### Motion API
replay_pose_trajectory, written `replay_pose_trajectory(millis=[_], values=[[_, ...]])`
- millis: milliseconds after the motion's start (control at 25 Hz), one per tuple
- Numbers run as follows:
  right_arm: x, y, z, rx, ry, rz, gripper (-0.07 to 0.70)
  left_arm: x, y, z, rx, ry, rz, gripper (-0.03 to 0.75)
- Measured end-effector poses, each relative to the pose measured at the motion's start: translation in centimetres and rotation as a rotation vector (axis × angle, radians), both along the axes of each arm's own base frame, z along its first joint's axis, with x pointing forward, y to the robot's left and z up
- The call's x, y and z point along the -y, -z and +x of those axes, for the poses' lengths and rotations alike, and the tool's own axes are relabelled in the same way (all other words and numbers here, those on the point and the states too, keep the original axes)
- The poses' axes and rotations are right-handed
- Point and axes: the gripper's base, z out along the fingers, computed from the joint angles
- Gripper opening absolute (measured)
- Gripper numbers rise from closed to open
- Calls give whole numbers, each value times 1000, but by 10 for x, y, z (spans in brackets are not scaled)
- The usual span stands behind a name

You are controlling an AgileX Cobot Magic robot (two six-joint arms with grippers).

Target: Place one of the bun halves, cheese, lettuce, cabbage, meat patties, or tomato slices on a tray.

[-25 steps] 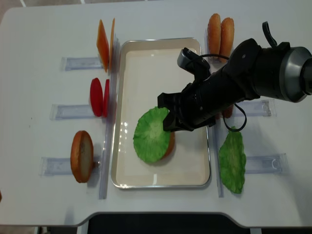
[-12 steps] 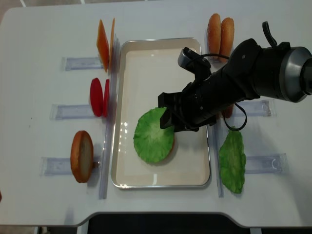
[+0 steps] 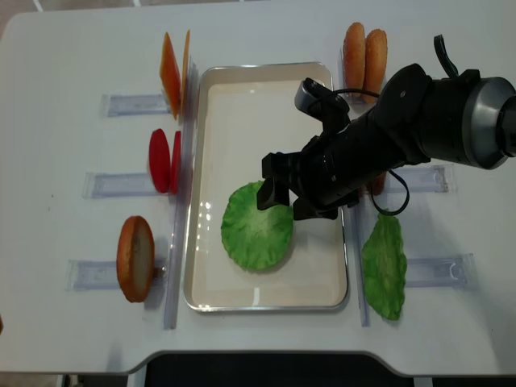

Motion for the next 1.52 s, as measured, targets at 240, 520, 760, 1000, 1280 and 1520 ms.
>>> replay_pose_trajectory(millis=[240,520,760,1000,1280,1520], values=[[4,-5,1,12,-9,-59,505,0,0,0,0,0,0,0],[12,-33,-2,74,2,-102,505,0,0,0,0,0,0,0],[19,-65,-6,163,7,-99,505,0,0,0,0,0,0,0],[28,-93,-9,216,7,-161,505,0,0,0,0,0,0,0],[40,-120,-17,254,-48,-234,505,0,0,0,0,0,0,0],[71,-133,-13,258,-27,-332,505,0,0,0,0,0,0,0]])
